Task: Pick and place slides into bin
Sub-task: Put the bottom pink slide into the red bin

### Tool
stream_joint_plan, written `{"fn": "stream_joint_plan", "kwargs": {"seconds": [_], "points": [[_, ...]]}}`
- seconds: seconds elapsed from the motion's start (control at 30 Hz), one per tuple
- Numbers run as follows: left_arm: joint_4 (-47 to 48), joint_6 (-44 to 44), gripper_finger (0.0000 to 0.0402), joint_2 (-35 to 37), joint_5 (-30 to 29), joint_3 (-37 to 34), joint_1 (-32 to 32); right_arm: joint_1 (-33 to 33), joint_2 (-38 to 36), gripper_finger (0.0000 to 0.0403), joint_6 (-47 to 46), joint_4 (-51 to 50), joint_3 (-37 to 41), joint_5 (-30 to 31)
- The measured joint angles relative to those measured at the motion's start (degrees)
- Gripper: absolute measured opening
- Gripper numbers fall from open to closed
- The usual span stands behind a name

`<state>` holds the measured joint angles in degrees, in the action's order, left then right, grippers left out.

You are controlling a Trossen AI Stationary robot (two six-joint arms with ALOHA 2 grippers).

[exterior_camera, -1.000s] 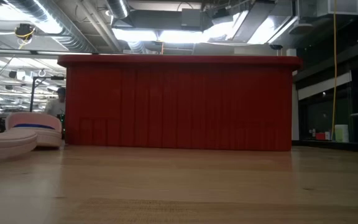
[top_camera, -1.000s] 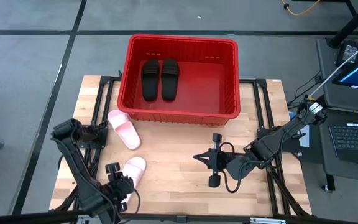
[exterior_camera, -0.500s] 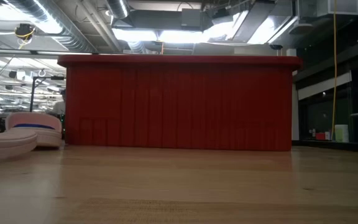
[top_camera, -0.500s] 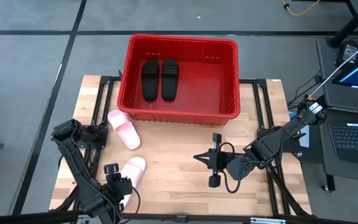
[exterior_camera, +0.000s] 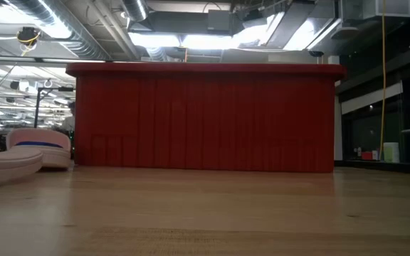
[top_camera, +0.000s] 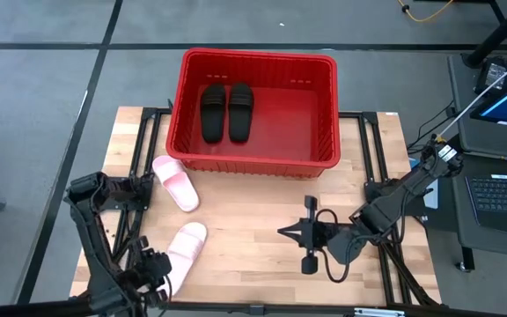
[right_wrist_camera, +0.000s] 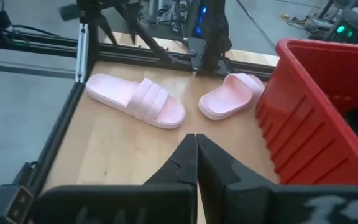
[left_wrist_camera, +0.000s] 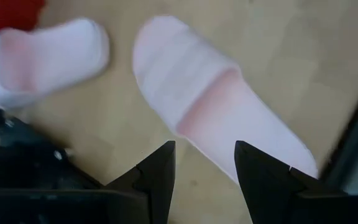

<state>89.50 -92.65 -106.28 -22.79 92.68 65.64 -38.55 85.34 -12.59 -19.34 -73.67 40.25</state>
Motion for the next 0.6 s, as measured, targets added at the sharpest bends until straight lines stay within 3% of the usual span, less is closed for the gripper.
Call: {"fn": "stream_joint_plan", "kwargs": {"seconds": [0.3,0.6], "points": [[-5.88,-0.81,0.0159,-0.17,-0.98,-13.50,-1.37,-0.04,0.00,0.0005,-3.58,0.07,0.00,0.02],[-16.95,1.45,0.0154,-0.14,-0.29,-19.98,-0.80,-0.04,0.00,0.0005,-3.69,0.18,0.00,0.02]]}}
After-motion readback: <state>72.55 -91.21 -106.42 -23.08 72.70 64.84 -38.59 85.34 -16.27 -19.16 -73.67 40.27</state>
